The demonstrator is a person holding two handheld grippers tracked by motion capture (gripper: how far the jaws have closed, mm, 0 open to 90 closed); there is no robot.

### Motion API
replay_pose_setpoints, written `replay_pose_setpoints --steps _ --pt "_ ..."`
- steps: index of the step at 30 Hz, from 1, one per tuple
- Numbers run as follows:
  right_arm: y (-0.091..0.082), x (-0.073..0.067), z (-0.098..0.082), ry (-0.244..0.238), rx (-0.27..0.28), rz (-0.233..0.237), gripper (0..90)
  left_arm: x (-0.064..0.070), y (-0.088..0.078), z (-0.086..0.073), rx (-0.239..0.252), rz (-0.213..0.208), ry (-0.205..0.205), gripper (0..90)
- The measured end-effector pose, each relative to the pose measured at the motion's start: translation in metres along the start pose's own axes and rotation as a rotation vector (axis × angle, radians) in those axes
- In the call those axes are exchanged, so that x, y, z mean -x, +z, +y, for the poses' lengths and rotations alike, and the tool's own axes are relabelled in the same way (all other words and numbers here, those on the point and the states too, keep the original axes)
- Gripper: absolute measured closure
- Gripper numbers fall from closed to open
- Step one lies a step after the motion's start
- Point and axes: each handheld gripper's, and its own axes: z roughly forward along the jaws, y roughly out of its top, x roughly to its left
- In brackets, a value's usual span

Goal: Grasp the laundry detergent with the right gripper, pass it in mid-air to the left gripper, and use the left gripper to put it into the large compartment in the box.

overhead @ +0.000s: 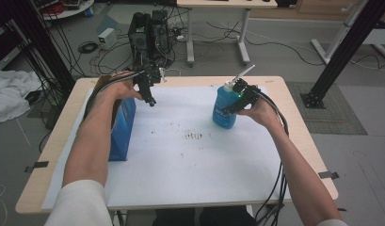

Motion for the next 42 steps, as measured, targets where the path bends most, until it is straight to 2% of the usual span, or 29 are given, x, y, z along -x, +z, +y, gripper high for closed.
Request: replay_pose_setpoints --steps 4,9,11,13,16,17,19,20,24,25,26,28,30,31,36,38,40,41,42 --pt "0.0027 0.0003 -0.0007 -0.016 0.013 -0.001 17.1 0.0009 0.0002 0.0005 0.005 0.000 -0.002 17.3" --pt "0.0042 -0.0007 -0.0019 -0.005 0.016 0.008 17.3 0.0005 0.0007 0.0005 0.006 -0.004 0.003 17.3" --pt "0.0033 -0.0016 -0.0022 0.015 0.015 0.010 21.3 0.0004 0.0006 0.0003 0.005 -0.005 0.002 17.3" --pt "0.0043 -0.0001 -0.0022 0.000 0.031 0.014 21.3 0.0006 0.0002 -0.0005 0.005 -0.007 -0.008 17.3" --pt "0.0038 -0.0003 -0.0024 0.007 0.038 0.019 23.3 -0.0001 0.0000 -0.0008 0.005 -0.004 -0.001 17.3" --pt "0.0024 -0.0020 -0.0025 0.025 0.029 0.014 24.1 0.0000 0.0000 -0.0008 0.005 -0.004 0.000 17.3" --pt "0.0028 -0.0019 -0.0024 0.017 0.035 0.013 24.1 0.0002 0.0002 -0.0007 0.006 -0.005 -0.001 17.3" --pt "0.0039 -0.0011 -0.0021 0.008 0.044 0.030 24.5 0.0009 0.0002 -0.0006 0.002 -0.005 -0.005 17.3" --pt "0.0034 -0.0026 -0.0019 0.022 0.042 0.013 25.2 0.0007 0.0005 0.0003 0.003 -0.006 0.007 17.3" --pt "0.0047 -0.0008 -0.0017 -0.001 0.059 0.016 26.3 0.0007 0.0005 0.0005 0.003 -0.005 0.008 17.3" --pt "0.0030 -0.0032 -0.0019 0.030 0.046 0.005 27.5 0.0007 0.0004 0.0005 0.005 -0.004 0.005 17.3" --pt "0.0033 -0.0020 -0.0019 0.017 0.057 0.001 27.6 0.0003 0.0000 0.0001 0.004 -0.003 0.006 17.3" --pt "0.0026 -0.0030 -0.0022 0.043 0.050 0.007 27.7 0.0002 0.0001 -0.0005 0.007 -0.004 0.001 17.3" --pt "0.0038 -0.0007 -0.0022 0.023 0.059 0.011 27.7 0.0005 0.0001 -0.0006 0.006 -0.006 -0.002 17.3" --pt "0.0050 0.0009 -0.0032 0.019 0.082 0.020 30.1 0.0009 0.0003 -0.0004 0.007 -0.004 -0.004 17.3" --pt "0.0058 0.0007 -0.0035 0.031 0.073 0.021 30.6 0.0007 0.0002 0.0003 0.005 -0.004 0.007 17.3" --pt "0.0060 0.0008 -0.0035 0.029 0.075 0.017 32.1 0.0013 0.0003 0.0005 0.005 -0.006 0.005 17.3" --pt "0.0066 0.0018 -0.0038 0.013 0.089 0.009 32.1 0.0013 0.0002 0.0006 0.005 -0.006 0.004 17.3" --pt "0.0057 0.0009 -0.0038 0.029 0.089 0.009 32.3 0.0013 0.0003 0.0006 0.006 -0.006 0.005 17.3"
